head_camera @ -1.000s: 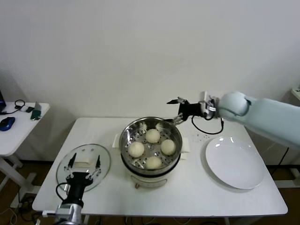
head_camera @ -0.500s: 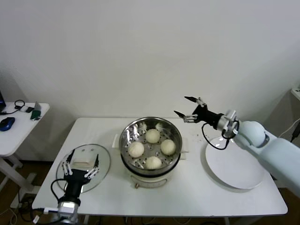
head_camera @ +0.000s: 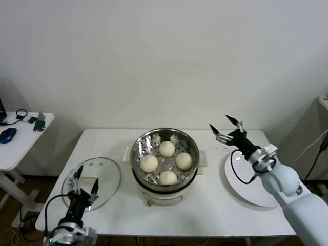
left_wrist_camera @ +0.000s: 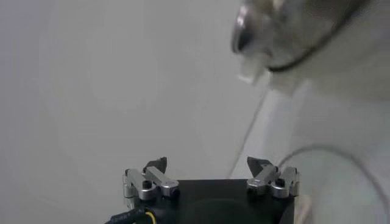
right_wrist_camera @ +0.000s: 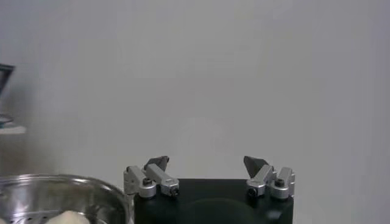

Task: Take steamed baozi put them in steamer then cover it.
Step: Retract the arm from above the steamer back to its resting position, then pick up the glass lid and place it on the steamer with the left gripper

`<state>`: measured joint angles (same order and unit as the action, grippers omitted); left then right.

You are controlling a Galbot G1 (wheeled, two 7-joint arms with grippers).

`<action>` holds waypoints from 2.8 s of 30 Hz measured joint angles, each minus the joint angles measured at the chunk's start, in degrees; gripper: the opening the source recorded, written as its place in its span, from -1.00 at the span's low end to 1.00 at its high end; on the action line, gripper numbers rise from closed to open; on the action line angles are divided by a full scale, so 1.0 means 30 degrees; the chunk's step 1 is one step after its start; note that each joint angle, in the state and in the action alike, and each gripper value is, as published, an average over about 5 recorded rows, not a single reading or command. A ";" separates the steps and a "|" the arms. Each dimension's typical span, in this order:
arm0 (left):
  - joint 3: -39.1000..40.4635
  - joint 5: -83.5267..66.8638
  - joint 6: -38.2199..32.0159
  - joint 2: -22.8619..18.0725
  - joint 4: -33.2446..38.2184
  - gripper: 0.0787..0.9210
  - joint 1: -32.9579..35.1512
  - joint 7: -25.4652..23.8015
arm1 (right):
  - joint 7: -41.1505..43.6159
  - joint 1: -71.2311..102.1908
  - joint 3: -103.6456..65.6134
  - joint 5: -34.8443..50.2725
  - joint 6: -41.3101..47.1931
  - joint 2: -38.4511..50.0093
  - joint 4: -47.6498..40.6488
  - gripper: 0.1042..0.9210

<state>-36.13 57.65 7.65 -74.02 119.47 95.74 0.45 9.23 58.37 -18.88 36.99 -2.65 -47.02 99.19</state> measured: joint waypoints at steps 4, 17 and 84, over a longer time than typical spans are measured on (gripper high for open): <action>0.0214 0.3138 0.0282 0.0173 -0.1021 0.77 -0.0528 0.0096 | -0.0232 0.1786 -0.1836 -0.0198 0.0017 -0.0975 0.0349 0.76; 0.0187 0.8587 -0.0553 -0.0125 -0.6332 0.77 -0.3504 0.0948 | -0.0667 0.5658 -0.5559 -0.0268 -0.0082 -0.2801 0.0864 0.76; 0.0224 0.5599 -0.0978 0.1760 -0.8792 -0.82 -0.6683 0.2580 | 0.0611 0.7935 -0.7935 -0.3545 -0.1673 -0.4389 -0.0157 0.76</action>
<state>-35.45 74.44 4.72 -68.74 93.10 75.69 8.19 11.06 82.18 -42.69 26.36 -7.67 -60.19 98.72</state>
